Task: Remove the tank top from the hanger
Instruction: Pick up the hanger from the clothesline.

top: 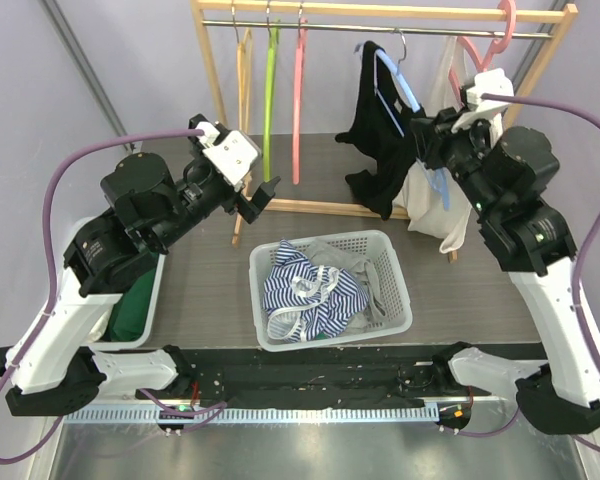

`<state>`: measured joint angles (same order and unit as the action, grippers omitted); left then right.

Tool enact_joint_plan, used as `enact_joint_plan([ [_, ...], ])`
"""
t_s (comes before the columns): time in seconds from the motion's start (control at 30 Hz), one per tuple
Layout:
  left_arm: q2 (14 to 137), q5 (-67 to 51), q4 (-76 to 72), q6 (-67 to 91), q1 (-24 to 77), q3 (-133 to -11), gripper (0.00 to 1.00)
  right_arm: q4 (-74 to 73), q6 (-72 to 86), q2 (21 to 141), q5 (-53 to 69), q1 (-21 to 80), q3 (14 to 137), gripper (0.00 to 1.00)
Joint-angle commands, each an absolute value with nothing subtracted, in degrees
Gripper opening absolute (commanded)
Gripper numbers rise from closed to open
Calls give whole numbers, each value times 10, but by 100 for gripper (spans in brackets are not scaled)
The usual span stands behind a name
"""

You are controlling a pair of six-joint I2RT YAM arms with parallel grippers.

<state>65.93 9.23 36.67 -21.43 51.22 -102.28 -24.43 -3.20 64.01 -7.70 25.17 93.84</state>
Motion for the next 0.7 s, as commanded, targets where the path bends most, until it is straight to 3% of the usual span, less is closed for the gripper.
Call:
enact_joint_plan([
  [0.0, 657, 83, 342, -216, 509, -1033, 99, -277, -18, 580, 16, 254, 981, 1],
  [0.17, 660, 77, 341, -213, 509, -1039, 99, -294, -20, 527, 114, 254, 1019, 1],
  [0.67, 654, 76, 343, -211, 510, -1043, 99, -217, 19, 496, 185, 254, 1133, 1],
])
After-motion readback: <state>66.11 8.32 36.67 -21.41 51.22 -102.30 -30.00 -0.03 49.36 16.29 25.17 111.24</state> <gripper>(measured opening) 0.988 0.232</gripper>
